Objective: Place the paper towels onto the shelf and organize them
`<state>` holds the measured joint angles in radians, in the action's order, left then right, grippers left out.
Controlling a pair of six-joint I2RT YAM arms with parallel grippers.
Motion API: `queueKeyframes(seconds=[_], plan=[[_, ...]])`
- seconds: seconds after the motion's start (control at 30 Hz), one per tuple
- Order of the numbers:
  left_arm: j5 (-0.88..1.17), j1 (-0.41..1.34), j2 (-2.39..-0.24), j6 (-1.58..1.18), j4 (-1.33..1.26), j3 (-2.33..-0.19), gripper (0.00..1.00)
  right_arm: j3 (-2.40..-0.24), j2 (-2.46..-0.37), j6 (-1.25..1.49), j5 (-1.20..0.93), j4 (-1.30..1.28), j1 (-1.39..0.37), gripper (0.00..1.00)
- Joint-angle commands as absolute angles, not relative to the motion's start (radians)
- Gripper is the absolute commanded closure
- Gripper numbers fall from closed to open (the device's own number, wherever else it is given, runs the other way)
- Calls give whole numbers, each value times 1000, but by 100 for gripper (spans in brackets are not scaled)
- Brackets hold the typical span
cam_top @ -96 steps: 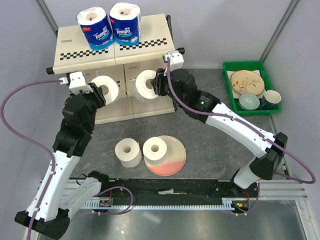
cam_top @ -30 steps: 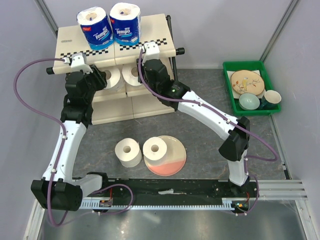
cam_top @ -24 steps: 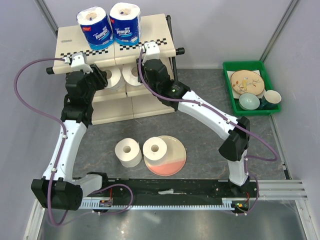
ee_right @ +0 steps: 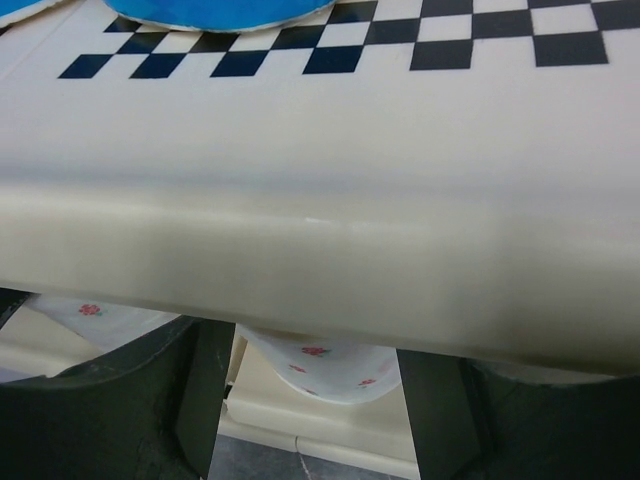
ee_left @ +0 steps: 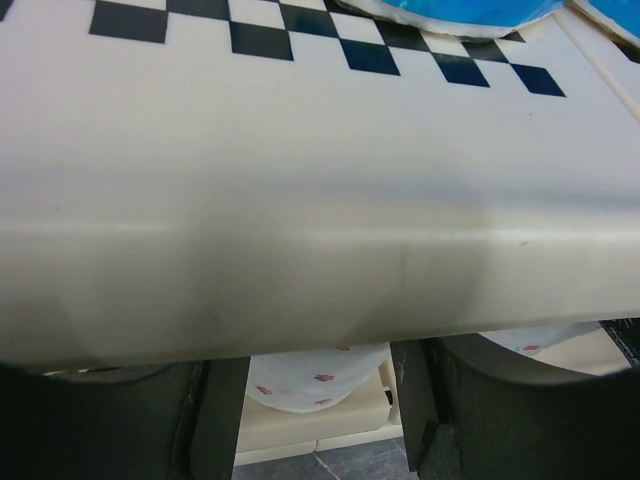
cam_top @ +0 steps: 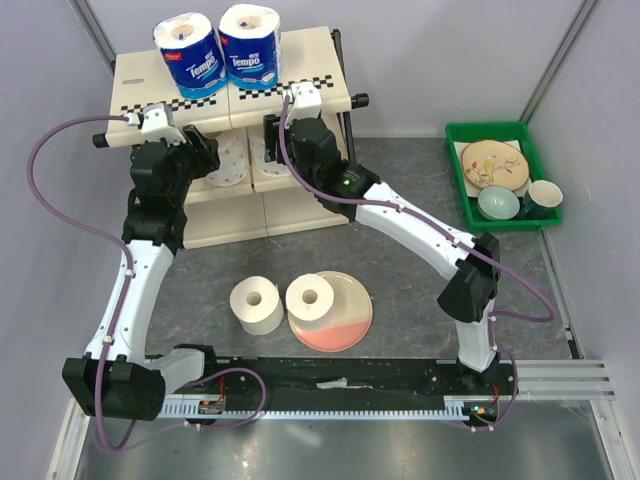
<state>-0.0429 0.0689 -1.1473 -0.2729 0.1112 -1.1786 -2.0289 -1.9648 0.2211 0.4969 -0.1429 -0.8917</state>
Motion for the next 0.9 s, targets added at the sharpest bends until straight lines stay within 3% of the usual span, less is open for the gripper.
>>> queueKeyframes(seconds=[0.0, 0.4, 0.47, 0.6, 0.87], plan=[[-20, 67, -1129, -304, 40, -1170, 38, -1994, -1933, 233, 463, -72, -876, 29], [-8, 67, -1066, -324, -52, -1103, 33, -1813, -1786, 218, 423, 47, -876, 27], [-5, 67, -1037, -328, -112, -1077, 29, -1749, -1746, 218, 422, 87, -876, 27], [-49, 66, -938, -342, -182, -970, 23, -1608, -1686, 233, 456, 167, -873, 27], [-164, 66, -779, -426, -377, -718, 22, -1460, -1655, 291, 498, 307, -864, 27]])
